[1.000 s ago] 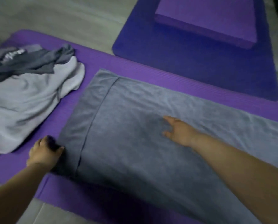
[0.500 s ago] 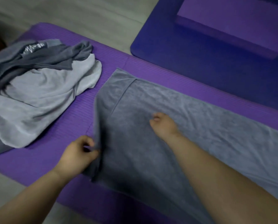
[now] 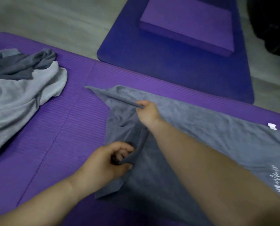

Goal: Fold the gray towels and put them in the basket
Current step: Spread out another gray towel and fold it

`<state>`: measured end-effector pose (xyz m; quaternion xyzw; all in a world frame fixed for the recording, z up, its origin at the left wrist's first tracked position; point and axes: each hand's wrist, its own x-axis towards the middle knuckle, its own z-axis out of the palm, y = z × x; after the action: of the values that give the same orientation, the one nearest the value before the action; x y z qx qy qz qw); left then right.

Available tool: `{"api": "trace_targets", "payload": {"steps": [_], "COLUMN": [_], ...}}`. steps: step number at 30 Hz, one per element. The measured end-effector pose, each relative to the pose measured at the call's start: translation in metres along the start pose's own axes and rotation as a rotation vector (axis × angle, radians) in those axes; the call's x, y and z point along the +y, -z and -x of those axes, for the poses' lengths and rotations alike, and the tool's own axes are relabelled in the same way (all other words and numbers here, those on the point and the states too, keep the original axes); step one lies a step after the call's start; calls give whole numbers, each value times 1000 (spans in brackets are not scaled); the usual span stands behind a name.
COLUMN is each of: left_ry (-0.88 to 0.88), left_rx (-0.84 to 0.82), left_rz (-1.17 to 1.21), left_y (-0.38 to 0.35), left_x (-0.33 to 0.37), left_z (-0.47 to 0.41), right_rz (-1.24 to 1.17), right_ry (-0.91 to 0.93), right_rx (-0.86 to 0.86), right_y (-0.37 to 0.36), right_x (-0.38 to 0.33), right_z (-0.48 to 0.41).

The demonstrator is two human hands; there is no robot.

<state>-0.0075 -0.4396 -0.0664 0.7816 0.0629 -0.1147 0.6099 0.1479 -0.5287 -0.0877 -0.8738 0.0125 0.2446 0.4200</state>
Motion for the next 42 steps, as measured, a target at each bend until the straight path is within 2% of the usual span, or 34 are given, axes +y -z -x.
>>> {"api": "trace_targets", "payload": {"steps": [7,16,20,22,24,29,31,34,36,40,42], "left_ry": [-4,-81,-33,5,12,-103,-146,-195,-210,-212,-362], "left_rx": [-125,-438,-516,-614,-718,-834,-869,-889,-855,-733,-735], "left_rz": [-138,-263,-262,-274,-391,-866,-1020,-1228,-1290,-1243,-1234], "left_y": [-83,-289,-385,-423,-450,-436,-413,-379,-366,-361,-355], "left_x": [62,152,164,164,153,114,99,82,70,44,40], "left_z": [-23,-57,-51,-46,-43,-61,-69,-73,-69,-59,-59], "right_rz": [-247,-480,-542,-570,-516,-347,-346,-346,-380,-342,-290], "right_ry": [22,-32,-86,-126,-203,-397,-520,-593,-626,-617,-589], "right_rx": [82,161,216,250,269,288,330,300,341,442,430], "right_y": [124,309,371,393,403,390,378,348,334,321,318], "right_x": [75,218,285,316,347,438,456,466,468,466,459], "right_z": [19,74,108,123,139,183,204,235,247,247,242]}}
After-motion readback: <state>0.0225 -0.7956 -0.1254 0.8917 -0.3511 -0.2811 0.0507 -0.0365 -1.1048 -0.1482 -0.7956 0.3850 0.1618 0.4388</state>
